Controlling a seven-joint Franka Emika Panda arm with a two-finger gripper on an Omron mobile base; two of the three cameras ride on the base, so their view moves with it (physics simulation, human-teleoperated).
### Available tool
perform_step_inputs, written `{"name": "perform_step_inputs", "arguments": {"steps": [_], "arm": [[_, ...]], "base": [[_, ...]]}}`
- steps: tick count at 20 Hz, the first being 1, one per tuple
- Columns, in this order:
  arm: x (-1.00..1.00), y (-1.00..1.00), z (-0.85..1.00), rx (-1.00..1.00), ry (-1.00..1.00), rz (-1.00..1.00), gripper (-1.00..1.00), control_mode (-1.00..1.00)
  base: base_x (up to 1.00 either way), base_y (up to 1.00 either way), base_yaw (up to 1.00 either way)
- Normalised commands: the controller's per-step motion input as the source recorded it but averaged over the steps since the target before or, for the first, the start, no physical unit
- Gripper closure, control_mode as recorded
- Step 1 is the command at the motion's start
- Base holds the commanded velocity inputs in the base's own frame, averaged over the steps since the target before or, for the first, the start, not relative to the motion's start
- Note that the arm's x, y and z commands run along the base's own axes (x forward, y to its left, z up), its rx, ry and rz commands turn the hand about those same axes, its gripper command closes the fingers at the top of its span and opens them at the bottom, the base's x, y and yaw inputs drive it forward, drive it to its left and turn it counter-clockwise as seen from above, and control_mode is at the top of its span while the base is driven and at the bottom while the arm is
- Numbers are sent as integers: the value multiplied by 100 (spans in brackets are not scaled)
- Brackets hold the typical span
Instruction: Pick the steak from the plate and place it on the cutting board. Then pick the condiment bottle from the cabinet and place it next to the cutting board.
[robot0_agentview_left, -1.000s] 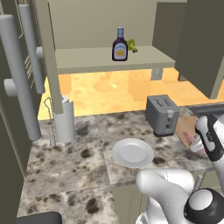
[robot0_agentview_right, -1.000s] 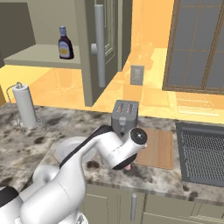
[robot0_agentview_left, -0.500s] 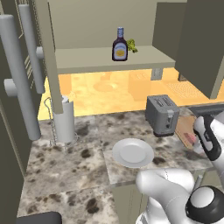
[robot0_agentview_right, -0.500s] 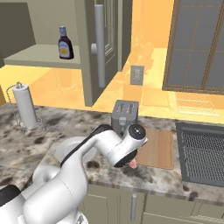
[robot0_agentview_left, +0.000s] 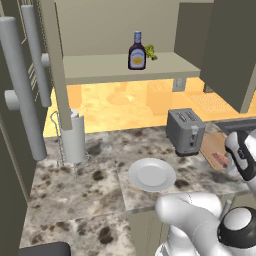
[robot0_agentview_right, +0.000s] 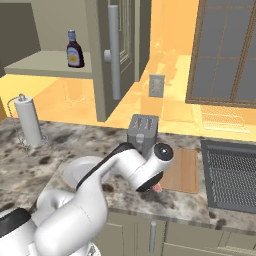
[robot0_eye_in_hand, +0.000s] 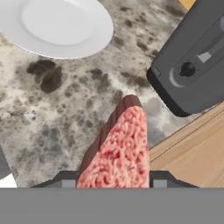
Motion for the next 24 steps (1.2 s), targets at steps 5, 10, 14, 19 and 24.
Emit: {"name": "perform_step_inputs", "arguments": {"steps": [5,10,14,19,24], "arm": [[20,-15,0,0,0,10,100,-100],[29,-18,0,0,0,10,100,-100],[27,-23,0,0,0,12,100,-100],[14,-22,0,0,-1,13,100,-100],[5,-19,0,0,-1,13,100,-100]], "base": [[0,0,0],[0,0,0],[0,0,0],[0,0,0],[0,0,0]]}}
